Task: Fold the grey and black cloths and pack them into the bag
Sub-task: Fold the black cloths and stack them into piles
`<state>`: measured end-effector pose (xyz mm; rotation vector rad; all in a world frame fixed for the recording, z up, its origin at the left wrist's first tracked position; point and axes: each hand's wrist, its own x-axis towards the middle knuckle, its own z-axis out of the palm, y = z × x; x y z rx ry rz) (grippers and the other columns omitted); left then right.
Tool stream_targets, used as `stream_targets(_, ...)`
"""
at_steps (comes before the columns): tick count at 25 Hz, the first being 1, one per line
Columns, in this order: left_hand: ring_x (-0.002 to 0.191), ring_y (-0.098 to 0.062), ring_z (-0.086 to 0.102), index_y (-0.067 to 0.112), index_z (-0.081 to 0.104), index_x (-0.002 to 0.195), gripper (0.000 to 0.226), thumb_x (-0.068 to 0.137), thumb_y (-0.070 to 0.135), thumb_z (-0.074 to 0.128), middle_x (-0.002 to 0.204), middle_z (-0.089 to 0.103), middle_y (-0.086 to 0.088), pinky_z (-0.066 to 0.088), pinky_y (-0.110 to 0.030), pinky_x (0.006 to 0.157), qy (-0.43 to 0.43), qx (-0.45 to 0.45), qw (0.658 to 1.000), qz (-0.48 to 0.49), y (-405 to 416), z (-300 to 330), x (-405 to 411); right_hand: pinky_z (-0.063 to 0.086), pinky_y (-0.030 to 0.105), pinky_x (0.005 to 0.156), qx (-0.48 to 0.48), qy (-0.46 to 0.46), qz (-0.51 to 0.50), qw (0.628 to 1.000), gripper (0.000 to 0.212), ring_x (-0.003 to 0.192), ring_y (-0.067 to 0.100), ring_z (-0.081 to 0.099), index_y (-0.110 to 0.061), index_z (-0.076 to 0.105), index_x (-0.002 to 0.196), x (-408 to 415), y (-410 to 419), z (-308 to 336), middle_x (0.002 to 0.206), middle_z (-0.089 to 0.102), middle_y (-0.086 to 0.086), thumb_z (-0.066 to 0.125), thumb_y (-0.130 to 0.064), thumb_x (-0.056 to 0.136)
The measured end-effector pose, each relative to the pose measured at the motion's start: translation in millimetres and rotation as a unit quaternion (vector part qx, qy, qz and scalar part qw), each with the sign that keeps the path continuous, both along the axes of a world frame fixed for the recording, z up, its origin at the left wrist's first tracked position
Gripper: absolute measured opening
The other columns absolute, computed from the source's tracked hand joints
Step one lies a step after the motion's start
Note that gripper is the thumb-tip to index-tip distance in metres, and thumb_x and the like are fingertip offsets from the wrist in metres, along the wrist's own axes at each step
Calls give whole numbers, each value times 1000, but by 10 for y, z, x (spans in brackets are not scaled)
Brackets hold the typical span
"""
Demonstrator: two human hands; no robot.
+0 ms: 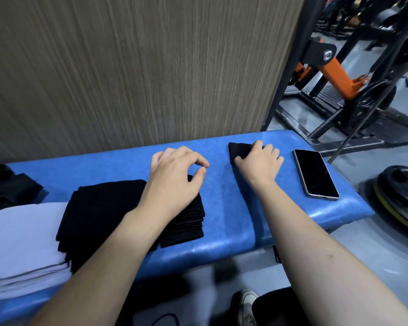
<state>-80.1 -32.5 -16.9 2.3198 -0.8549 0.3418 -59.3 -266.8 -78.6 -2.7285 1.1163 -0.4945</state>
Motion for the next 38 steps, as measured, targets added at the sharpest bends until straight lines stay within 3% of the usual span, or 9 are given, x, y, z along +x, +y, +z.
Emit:
stream_targets(4, 104, -5, 48, 35, 67, 97, 12, 93, 26, 60, 98, 60, 21, 17, -22, 98, -2, -12, 1000, 0, 64, 14, 1, 29, 39, 82, 3, -21, 37, 999, 32, 99, 32, 50, -13, 46, 106, -19, 35, 46, 107, 59, 10, 61, -15, 78)
stream_targets(6, 103, -6, 49, 34, 67, 97, 12, 93, 25, 59, 98, 61, 20, 18, -22, 99, -2, -19, 1000, -2, 66, 21, -11, 33, 37, 82, 88, -88, 78, 989, 34, 96, 31, 52, -17, 45, 106, -71, 1, 136, 106, 57, 5, 55, -4, 76)
stream_targets(9, 103, -7, 51, 33, 66, 101, 14, 94, 24, 59, 98, 60, 21, 19, -22, 99, 5, -37, 999, -3, 23, 43, -39, 42, 27, 70, 218, -181, 181, 942, 37, 93, 23, 53, -20, 44, 104, -226, -6, 370, 104, 58, 0, 53, 2, 76)
stream_targets(12, 101, -7, 55, 32, 60, 112, 22, 92, 23, 61, 102, 61, 19, 25, -27, 102, 33, -60, 998, -4, -84, 42, -55, 38, 15, 65, 222, -220, 285, 906, 38, 79, 8, 52, -17, 47, 105, -488, 49, 615, 94, 58, -9, 53, 7, 76)
stream_targets(18, 99, -6, 63, 33, 43, 139, 69, 80, 46, 77, 116, 60, 18, 48, -32, 94, 258, -154, 954, -18, -429, 138, -186, 49, 38, 77, 326, -270, 388, 818, 36, 85, 20, 57, -10, 51, 104, -977, 151, 891, 98, 59, 1, 53, 11, 73)
stream_targets(22, 72, -14, 68, 33, 59, 101, 21, 85, 28, 72, 92, 67, 13, 57, -43, 78, 243, -160, 956, -41, -566, 165, -247, 48, 42, 71, 409, -258, 423, 766, 36, 78, 26, 56, -5, 47, 105, -1179, 151, 974, 98, 55, 17, 48, 18, 77)
stream_targets(26, 66, -16, 69, 29, 52, 86, 25, 87, 4, 58, 89, 62, 12, 56, -32, 61, 186, -188, 964, -38, -609, 187, -247, 42, 30, 71, 409, -231, 428, 772, 35, 84, 17, 51, -7, 48, 111, -1275, 46, 975, 101, 54, 10, 53, 9, 80)
stream_targets(32, 102, -13, 64, 20, 57, 86, 32, 79, -11, 62, 106, 59, -1, 50, -33, 93, 91, -188, 972, -106, -617, 67, -110, 39, 21, 59, 353, -160, 369, 845, 52, 60, 16, 41, -20, 51, 121, -1214, -76, 868, 85, 46, 2, 82, -13, 81)
stream_targets(38, 118, -12, 54, 16, 61, 106, 28, 80, 7, 64, 121, 53, 2, 43, -32, 105, 93, -142, 965, -202, -563, 51, -152, 35, 5, 92, 282, -174, 381, 863, 65, 116, 8, 52, -22, 53, 128, -1159, -34, 720, 127, 56, -8, 88, -27, 74)
